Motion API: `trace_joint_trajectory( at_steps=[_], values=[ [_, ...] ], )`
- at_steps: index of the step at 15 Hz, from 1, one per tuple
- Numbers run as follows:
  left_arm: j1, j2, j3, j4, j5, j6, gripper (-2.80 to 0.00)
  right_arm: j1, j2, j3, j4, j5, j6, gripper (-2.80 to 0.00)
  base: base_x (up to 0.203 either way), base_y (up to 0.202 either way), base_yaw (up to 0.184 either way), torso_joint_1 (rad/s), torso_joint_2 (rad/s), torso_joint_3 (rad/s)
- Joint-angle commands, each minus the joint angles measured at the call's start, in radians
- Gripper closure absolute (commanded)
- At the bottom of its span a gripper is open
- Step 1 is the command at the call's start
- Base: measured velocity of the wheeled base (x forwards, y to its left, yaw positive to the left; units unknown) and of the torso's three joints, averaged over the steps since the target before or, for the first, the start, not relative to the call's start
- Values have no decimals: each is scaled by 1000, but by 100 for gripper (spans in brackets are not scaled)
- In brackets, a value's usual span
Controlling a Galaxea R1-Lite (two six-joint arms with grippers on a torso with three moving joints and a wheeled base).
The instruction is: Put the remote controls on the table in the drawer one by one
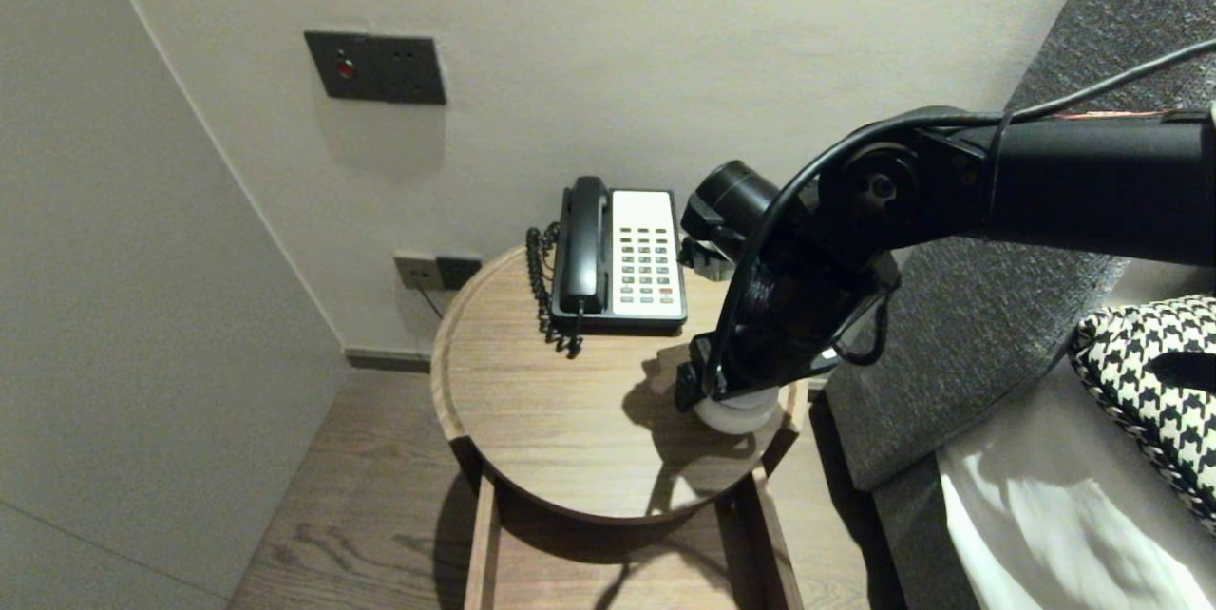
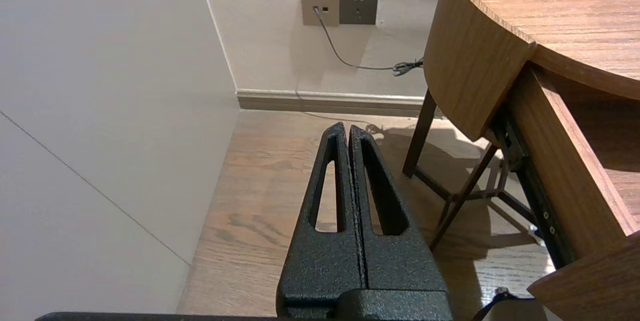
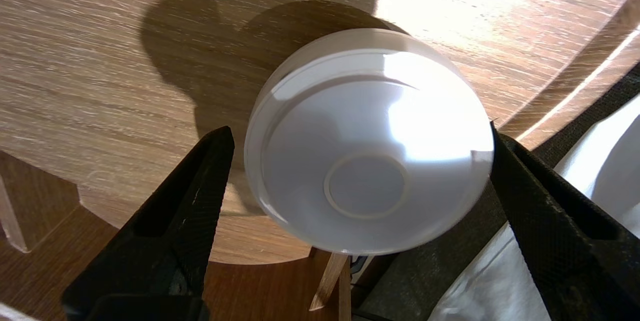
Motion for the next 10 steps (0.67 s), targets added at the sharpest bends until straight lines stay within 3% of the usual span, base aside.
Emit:
trace_joint_trajectory(
  at_steps=[1,9,10],
  values=[
    [0,0,0,0,0,0,0,-1,20,0,4,-1,2,-280,0,0,0,0,0,0],
    [0,0,0,0,0,0,0,-6,27,-5,2,-1,-3,-280,0,0,0,0,0,0],
    [0,0,0,0,0,0,0,-6,27,-5,2,-1,-3,0,0,0,0,0,0,0]
  ],
)
